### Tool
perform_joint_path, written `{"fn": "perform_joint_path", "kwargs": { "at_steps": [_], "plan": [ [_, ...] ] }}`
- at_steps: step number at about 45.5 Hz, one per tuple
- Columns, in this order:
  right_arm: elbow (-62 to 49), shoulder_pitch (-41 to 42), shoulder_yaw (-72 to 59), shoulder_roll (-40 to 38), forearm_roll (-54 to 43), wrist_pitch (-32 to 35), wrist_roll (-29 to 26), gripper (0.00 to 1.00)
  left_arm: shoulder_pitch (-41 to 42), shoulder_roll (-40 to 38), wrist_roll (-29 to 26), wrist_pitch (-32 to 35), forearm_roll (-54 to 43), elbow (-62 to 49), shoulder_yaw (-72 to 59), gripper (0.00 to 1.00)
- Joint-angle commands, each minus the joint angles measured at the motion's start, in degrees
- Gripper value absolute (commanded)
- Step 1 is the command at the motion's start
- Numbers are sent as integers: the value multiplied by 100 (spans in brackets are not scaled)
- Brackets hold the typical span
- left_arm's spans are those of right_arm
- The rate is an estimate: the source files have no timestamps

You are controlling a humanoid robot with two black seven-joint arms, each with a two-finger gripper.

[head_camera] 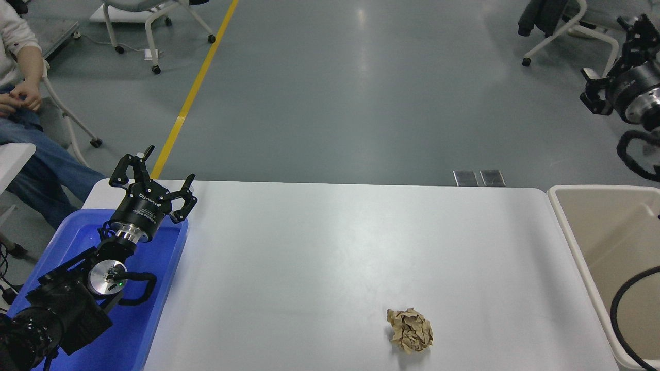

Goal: Dispose of the paper cup in the dustbin

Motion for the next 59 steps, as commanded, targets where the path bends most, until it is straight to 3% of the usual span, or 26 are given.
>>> {"fn": "perform_joint_path", "kwargs": {
  "at_steps": [1,22,59],
  "plan": [
    [265,-816,720,605,-1,-16,945,100,0,0,0,0,-8,-4,-2,100],
    [300,-1546,1091,1089,-1,37,945,99,0,0,0,0,1,-4,-2,100],
    [291,-1889,616,1107,-18,54,962,100,0,0,0,0,-8,-4,-2,100]
  ]
}}
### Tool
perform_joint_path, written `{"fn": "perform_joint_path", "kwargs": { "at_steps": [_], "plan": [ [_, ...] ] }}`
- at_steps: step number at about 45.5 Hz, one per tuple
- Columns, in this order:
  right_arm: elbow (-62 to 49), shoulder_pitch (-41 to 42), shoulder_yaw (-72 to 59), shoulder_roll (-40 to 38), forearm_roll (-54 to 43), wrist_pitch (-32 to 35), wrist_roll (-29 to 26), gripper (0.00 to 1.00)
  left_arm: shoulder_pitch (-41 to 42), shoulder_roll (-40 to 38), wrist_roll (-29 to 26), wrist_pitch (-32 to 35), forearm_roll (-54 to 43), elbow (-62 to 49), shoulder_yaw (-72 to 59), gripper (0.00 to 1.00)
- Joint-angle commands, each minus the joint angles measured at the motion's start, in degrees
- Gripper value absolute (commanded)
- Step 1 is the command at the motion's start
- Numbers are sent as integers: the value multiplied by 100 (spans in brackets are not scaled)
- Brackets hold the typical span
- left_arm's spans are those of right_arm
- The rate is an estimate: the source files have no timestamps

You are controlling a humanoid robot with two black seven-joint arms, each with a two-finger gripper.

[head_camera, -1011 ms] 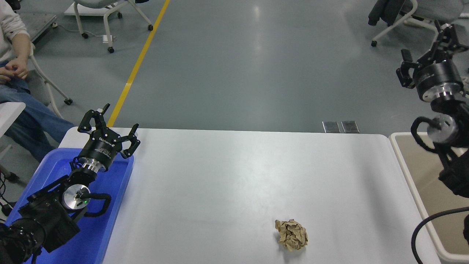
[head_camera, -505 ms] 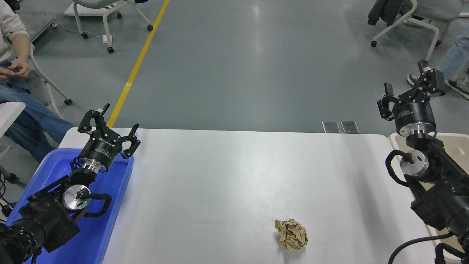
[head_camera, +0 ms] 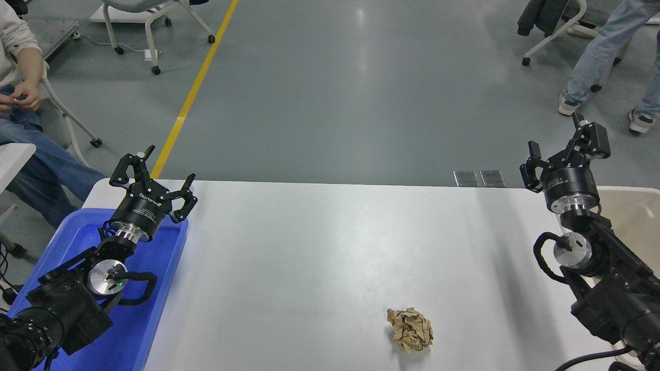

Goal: Dispose of the paper cup in the dustbin

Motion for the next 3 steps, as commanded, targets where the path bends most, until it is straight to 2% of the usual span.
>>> {"fn": "perform_joint_path", "kwargs": {
  "at_steps": [1,3],
  "plan": [
    [2,-70,-90,5,-2,2,10,100,0,0,0,0,2,-2,-1,100],
    [-7,-70,-90,-3,-2,-6,10,100,0,0,0,0,2,7,-1,100]
  ]
}}
